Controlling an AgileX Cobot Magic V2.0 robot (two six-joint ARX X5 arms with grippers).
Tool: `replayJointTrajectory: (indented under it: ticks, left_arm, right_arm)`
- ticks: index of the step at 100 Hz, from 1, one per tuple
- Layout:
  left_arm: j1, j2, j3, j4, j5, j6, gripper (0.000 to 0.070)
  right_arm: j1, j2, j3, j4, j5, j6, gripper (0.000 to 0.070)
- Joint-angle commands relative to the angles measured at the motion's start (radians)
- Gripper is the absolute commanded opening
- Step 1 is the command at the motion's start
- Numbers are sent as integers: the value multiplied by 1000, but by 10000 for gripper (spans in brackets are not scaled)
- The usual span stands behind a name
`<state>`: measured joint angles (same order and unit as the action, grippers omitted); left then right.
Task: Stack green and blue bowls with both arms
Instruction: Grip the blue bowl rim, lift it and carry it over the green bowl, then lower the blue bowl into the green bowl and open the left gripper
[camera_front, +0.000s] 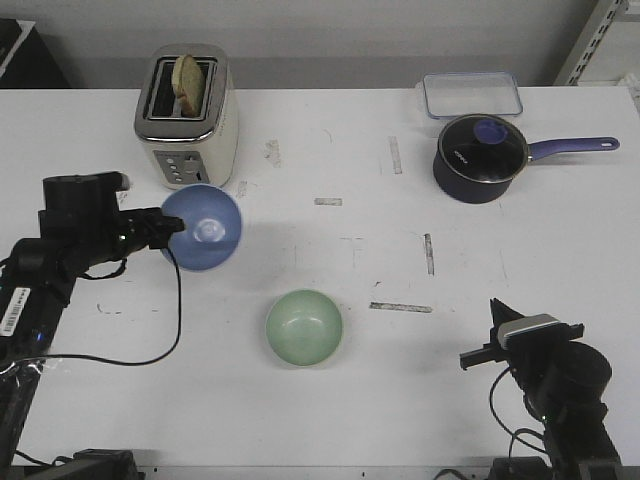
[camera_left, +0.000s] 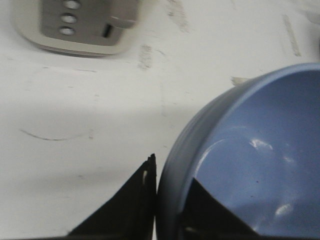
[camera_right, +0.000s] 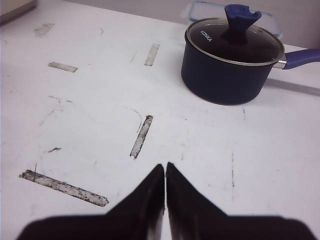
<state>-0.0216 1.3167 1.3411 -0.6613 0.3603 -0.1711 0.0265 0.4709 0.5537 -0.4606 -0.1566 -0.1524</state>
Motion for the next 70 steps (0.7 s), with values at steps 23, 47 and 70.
replayJointTrajectory:
  ticks: [23, 47, 70]
  left_arm:
    - [-337, -5, 23, -123, 4, 11, 0]
    - [-556, 90, 23, -124, -104, 29, 0]
    - [-620, 213, 23, -122, -135, 37, 0]
  right_arm:
    - [3, 2, 1, 11, -2, -3, 0]
    - [3, 2, 1, 11, -2, -3, 0]
    - [3, 2, 1, 11, -2, -3, 0]
